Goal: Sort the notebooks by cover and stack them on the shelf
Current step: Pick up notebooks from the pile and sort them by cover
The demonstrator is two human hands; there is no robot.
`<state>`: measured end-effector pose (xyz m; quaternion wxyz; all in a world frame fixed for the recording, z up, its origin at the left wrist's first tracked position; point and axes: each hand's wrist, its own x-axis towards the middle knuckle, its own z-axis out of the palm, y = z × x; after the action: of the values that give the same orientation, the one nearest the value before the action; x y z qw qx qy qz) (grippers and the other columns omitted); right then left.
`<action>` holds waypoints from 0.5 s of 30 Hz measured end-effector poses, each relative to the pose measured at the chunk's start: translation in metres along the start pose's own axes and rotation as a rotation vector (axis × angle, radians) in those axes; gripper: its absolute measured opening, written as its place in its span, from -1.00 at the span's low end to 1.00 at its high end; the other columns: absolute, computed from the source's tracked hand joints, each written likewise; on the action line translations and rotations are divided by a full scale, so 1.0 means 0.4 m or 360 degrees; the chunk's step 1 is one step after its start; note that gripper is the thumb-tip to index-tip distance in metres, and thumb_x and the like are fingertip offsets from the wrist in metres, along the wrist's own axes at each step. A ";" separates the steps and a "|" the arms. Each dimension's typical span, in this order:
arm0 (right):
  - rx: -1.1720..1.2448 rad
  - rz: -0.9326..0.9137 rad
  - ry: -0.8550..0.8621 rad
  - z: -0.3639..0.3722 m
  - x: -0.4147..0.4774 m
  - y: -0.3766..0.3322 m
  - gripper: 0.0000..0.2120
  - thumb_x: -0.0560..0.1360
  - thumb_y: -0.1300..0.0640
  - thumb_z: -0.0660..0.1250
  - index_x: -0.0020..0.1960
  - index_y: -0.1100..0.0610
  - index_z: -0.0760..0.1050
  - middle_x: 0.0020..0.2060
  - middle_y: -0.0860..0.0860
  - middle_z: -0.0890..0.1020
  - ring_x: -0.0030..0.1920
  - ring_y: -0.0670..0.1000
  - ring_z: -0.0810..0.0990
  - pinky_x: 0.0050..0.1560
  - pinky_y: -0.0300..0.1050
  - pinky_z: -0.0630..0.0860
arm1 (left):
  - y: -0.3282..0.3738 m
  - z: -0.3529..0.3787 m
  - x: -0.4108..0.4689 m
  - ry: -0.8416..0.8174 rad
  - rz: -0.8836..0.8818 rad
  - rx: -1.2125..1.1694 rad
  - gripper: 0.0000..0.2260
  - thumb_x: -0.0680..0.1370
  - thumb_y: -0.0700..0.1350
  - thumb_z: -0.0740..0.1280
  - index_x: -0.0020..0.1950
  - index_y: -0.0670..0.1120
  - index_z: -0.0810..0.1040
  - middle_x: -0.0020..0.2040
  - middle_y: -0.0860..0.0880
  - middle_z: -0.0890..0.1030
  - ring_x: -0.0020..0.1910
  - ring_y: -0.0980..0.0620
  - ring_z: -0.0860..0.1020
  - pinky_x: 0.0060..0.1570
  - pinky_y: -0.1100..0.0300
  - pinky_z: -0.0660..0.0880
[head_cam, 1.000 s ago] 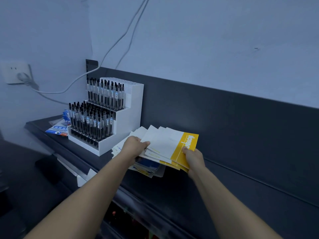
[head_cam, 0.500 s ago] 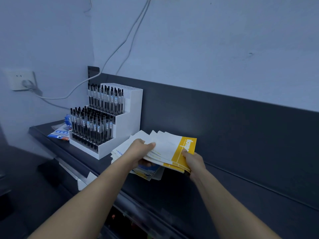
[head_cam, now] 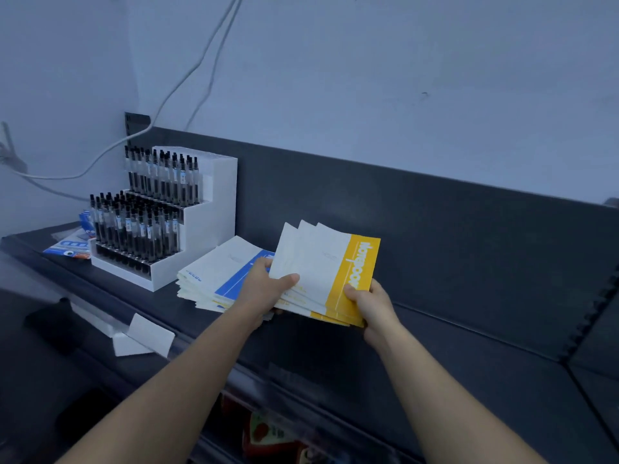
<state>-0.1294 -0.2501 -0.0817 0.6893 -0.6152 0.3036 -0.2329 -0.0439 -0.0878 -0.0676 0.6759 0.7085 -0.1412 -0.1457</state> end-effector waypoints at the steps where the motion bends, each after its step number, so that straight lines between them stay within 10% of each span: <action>1: 0.0012 -0.0036 0.0042 -0.015 -0.010 0.003 -0.72 0.54 0.24 0.32 0.24 0.07 0.47 0.08 0.04 0.63 0.05 0.10 0.60 0.04 0.01 0.55 | 0.002 0.013 -0.014 -0.0035 0.0027 0.0034 -0.75 0.52 -0.13 0.42 0.09 -0.04 0.38 0.02 -0.12 0.60 -0.17 -0.01 0.56 -0.42 0.22 0.42; 15: -0.0040 -0.0255 0.0534 -0.230 -0.259 0.025 -0.77 0.57 0.27 0.24 -0.02 -0.07 0.47 -0.02 -0.04 0.64 0.01 0.05 0.62 0.08 0.04 0.57 | -0.007 0.175 -0.206 -0.0442 0.0272 0.0171 -0.57 0.47 -0.31 0.43 0.25 -0.17 0.33 0.04 -0.04 0.52 -0.03 0.03 0.51 -0.23 0.26 0.43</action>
<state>-0.2682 -0.2416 -0.0834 0.6004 -0.5985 0.3673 -0.3826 -0.1474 -0.1189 -0.0721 0.6211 0.7020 -0.3006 -0.1764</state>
